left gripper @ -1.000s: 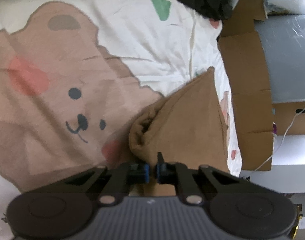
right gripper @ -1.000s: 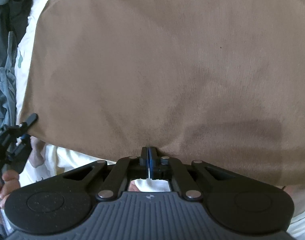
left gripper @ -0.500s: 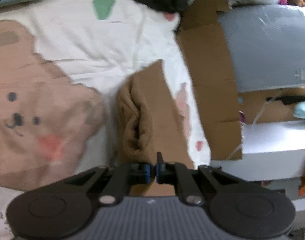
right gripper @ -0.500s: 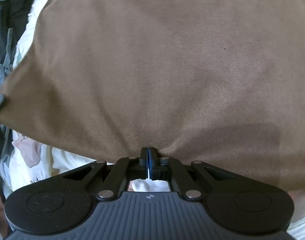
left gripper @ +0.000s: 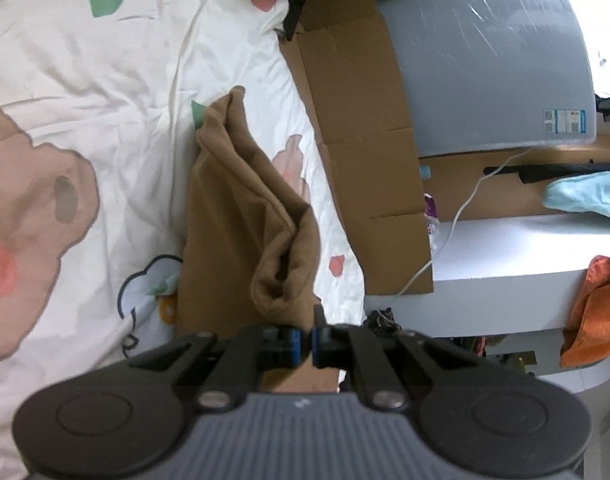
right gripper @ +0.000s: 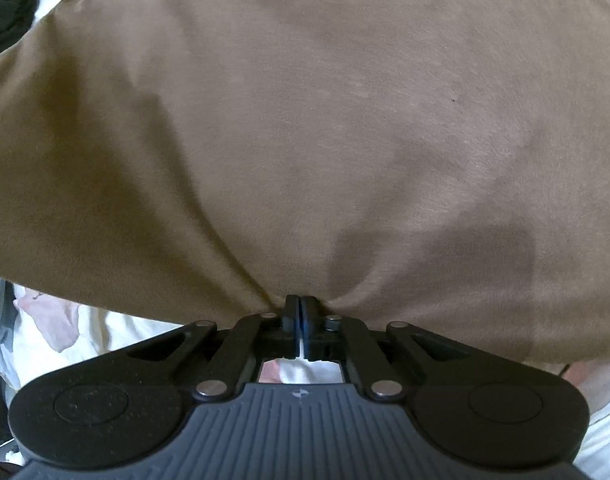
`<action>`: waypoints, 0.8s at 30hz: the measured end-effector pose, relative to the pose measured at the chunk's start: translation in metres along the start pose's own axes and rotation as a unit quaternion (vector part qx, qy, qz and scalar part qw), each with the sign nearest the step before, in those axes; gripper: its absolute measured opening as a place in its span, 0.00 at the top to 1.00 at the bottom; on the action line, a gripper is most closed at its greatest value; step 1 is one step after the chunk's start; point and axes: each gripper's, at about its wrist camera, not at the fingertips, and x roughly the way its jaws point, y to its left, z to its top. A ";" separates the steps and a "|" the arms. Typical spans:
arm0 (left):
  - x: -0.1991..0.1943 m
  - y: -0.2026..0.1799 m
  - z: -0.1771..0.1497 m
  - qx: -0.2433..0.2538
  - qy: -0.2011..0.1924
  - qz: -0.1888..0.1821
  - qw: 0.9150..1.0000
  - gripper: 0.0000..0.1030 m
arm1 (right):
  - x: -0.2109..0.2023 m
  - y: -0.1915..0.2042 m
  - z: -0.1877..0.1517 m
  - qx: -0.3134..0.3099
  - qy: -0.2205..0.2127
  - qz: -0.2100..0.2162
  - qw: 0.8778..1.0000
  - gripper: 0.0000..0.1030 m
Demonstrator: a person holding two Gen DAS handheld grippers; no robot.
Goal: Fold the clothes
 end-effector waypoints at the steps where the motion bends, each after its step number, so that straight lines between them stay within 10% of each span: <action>1: -0.002 0.001 -0.001 0.000 0.000 0.001 1.000 0.95 | 0.001 0.001 -0.001 -0.003 0.000 0.000 1.000 0.98; 12: -0.034 0.014 -0.008 0.003 -0.005 0.013 1.000 0.95 | 0.015 -0.002 -0.005 -0.015 0.007 0.006 1.000 0.93; 15: -0.009 -0.005 -0.002 0.014 -0.008 0.020 1.000 0.95 | -0.004 0.009 -0.007 -0.054 -0.037 0.004 0.998 0.93; 20: 0.004 -0.017 0.004 0.021 -0.007 0.037 0.999 0.95 | -0.040 0.040 -0.016 -0.150 -0.122 0.021 0.981 0.60; 24: 0.001 -0.018 0.004 0.018 -0.006 0.042 0.999 0.95 | -0.091 0.033 -0.020 -0.200 -0.165 0.046 0.965 0.60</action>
